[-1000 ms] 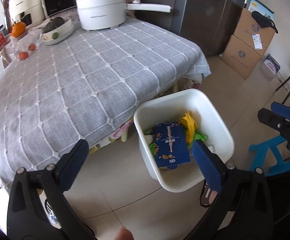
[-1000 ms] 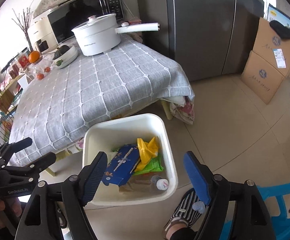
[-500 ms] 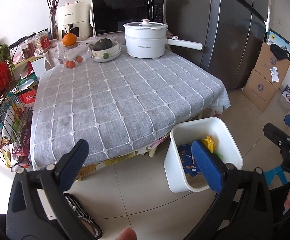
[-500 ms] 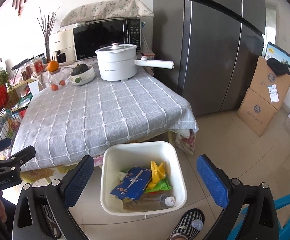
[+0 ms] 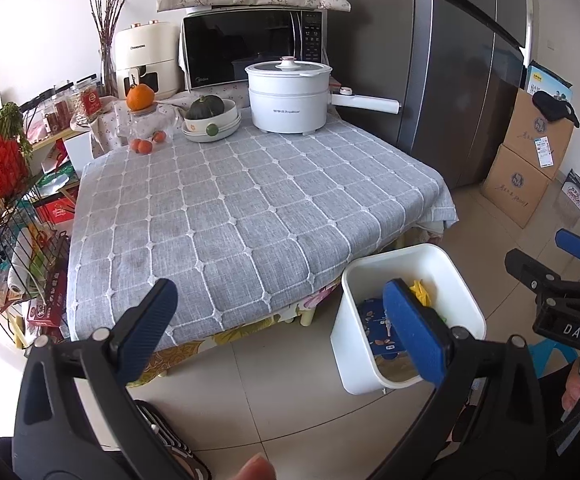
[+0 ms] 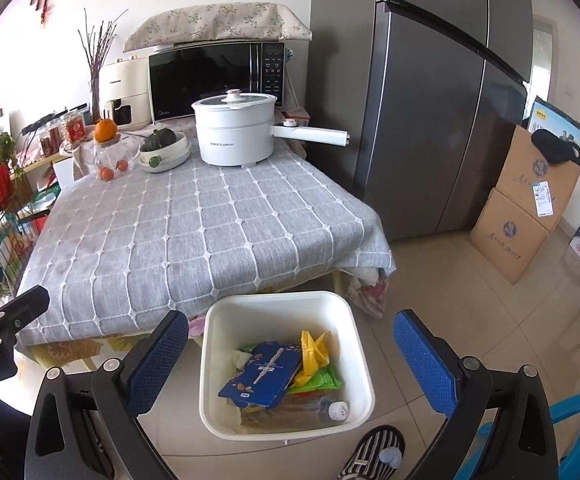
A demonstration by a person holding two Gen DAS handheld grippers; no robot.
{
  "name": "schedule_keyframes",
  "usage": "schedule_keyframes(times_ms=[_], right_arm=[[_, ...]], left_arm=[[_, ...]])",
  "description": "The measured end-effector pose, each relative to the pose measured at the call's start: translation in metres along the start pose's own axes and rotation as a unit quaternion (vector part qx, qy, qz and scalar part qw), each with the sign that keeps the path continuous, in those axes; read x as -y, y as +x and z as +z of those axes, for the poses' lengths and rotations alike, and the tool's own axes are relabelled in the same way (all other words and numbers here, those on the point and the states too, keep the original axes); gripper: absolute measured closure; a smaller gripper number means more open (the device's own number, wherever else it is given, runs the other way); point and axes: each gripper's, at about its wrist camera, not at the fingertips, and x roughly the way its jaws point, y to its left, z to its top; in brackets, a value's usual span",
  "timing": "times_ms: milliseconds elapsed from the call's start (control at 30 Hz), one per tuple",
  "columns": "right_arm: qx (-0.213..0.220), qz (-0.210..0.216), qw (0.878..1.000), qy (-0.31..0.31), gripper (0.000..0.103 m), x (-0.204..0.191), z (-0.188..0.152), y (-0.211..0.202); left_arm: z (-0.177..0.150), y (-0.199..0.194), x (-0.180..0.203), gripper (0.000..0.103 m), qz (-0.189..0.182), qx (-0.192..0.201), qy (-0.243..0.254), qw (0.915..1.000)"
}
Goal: Collect trash
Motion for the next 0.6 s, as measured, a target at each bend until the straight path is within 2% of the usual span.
schedule_keyframes(times_ms=[233, 600], right_arm=[[-0.001, -0.003, 1.0, 0.002, 0.0, 0.0025, -0.0028, 0.0002], [0.004, -0.003, 1.0, 0.004, 0.0, 0.003, -0.0026, -0.0018]], left_arm=[[-0.0019, 0.0012, 0.0049, 0.001, -0.016, -0.007, 0.002, 0.9999], [-0.003, 0.0021, 0.0068, 0.001, -0.018, -0.009, 0.002, 0.9998]])
